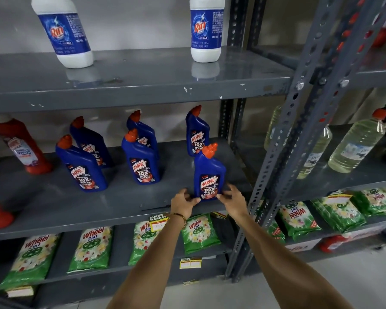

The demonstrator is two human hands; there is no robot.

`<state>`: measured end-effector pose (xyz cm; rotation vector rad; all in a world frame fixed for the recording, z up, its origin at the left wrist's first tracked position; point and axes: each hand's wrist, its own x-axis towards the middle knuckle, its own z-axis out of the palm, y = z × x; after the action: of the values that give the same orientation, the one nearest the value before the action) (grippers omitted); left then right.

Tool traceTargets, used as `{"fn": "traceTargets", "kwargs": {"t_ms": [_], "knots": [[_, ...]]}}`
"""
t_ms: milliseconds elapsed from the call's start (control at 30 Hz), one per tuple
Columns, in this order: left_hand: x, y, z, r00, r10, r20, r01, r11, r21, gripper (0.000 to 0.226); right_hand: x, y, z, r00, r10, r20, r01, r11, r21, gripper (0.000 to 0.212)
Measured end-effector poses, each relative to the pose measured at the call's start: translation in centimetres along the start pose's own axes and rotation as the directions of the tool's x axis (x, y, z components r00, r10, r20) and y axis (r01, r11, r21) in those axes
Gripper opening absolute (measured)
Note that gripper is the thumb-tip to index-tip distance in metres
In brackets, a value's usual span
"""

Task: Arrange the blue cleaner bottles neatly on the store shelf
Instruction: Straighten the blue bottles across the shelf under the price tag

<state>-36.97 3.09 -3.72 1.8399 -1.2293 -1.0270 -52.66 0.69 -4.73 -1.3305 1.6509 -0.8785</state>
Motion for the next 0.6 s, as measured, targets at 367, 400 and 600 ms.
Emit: {"fn": "traceTargets", "kwargs": {"t_ms": [367,400,600], "knots": [[1.1,-5.3,-10.4,0.999,0.007,-0.042,-0.005,0.999,0.049,0.056,-4.8,-1.3,4.8,0.923,0.154,-0.353,-0.102,0.982,0.161,0.044],[1.1,-6.0,-11.7,0.999,0.007,-0.038,-0.005,0.998,0.07,0.057,-5.5,-1.6,5.8,0.916,0.168,-0.363,-0.109,0.978,0.177,0.041],[1.8,-8.8,-17.2,1.0,0.006,-0.027,-0.004,0.997,0.075,0.058,-8.3,-4.3,11.6,0.944,0.092,-0.315,-0.055,0.991,0.124,0.033]]}}
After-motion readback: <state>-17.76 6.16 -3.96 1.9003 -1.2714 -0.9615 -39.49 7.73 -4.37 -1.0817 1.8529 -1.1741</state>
